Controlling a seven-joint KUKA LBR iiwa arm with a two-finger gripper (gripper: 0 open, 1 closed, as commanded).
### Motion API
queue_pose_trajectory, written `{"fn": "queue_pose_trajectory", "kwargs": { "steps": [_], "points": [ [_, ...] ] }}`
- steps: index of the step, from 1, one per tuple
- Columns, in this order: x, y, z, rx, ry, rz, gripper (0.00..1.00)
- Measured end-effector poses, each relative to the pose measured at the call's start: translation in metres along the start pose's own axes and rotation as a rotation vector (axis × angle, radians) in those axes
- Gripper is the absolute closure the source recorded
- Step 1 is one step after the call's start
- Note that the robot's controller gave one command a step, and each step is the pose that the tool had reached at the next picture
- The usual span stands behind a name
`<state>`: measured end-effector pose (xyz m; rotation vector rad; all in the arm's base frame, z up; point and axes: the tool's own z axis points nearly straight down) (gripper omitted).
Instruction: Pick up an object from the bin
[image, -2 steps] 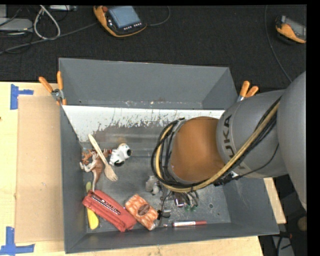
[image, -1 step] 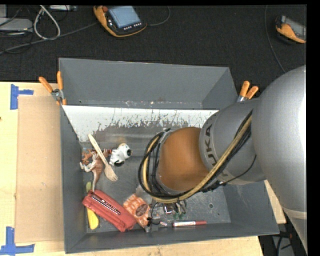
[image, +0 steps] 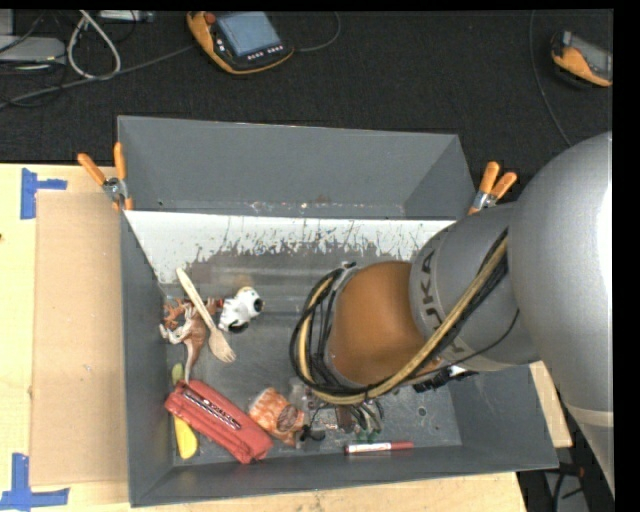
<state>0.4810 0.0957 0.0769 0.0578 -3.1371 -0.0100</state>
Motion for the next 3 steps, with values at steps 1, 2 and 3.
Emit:
{"fn": "queue_pose_trajectory", "kwargs": {
  "steps": [1, 2, 3],
  "points": [
    [0.000, 0.000, 0.000, 0.000, 0.000, 0.000, 1.00],
    [-0.006, 0.003, -0.073, 0.001, 0.004, -0.050, 1.00],
    [-0.002, -0.004, -0.104, 0.001, 0.007, 0.049, 1.00]
  ]
}}
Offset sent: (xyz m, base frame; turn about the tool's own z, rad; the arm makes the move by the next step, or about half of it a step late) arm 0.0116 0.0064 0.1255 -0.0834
